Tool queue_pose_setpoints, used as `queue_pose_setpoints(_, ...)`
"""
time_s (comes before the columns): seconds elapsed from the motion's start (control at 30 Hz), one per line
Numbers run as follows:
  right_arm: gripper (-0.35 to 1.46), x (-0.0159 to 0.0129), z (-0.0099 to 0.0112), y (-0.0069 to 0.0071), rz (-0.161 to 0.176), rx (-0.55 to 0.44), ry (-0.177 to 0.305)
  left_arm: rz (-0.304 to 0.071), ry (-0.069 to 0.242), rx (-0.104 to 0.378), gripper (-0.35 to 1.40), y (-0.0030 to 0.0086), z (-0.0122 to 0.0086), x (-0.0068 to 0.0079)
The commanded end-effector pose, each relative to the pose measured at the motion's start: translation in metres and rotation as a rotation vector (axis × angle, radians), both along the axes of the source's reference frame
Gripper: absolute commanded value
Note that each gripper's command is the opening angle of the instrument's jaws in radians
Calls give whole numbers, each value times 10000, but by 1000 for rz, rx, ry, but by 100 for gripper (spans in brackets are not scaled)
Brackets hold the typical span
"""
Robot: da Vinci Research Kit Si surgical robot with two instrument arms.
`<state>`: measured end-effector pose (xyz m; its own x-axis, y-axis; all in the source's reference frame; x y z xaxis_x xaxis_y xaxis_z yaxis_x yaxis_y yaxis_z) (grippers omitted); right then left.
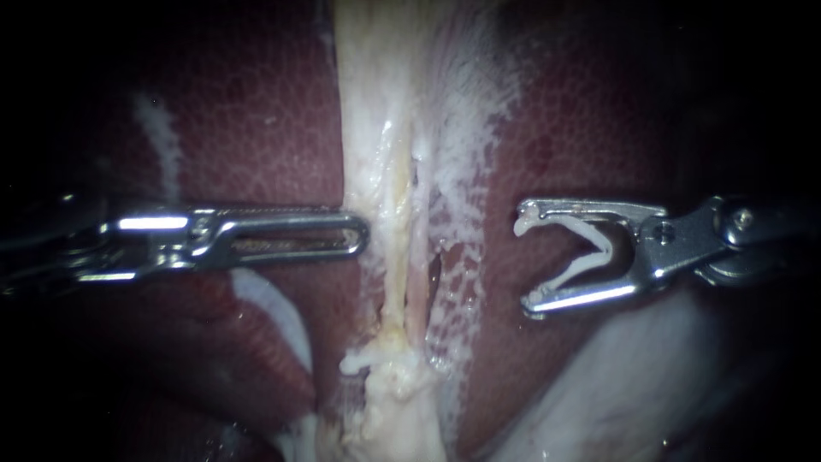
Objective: Clipping second clip left tube
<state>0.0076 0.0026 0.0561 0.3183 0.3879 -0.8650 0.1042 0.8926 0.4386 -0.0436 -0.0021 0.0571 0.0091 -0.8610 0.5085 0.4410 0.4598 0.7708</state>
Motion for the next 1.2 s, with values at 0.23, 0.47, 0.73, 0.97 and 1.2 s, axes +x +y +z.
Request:
queue_pose_setpoints(0.23,60,2,0,-1,17,50,-11,1,-1,0,-35,0,-2,2)
queue_pose_setpoints(0.47,60,7,3,-7,51,195,-33,4,-6,8,-35,5,-17,10)
queue_pose_setpoints(0.73,59,32,18,-24,44,301,-72,7,-10,16,-35,8,-35,19)
queue_pose_setpoints(0.97,57,58,37,-35,10,359,-118,8,-11,17,-35,6,-44,20)
queue_pose_setpoints(1.2,56,78,56,-44,-4,384,-130,9,-12,19,-35,3,-56,20)
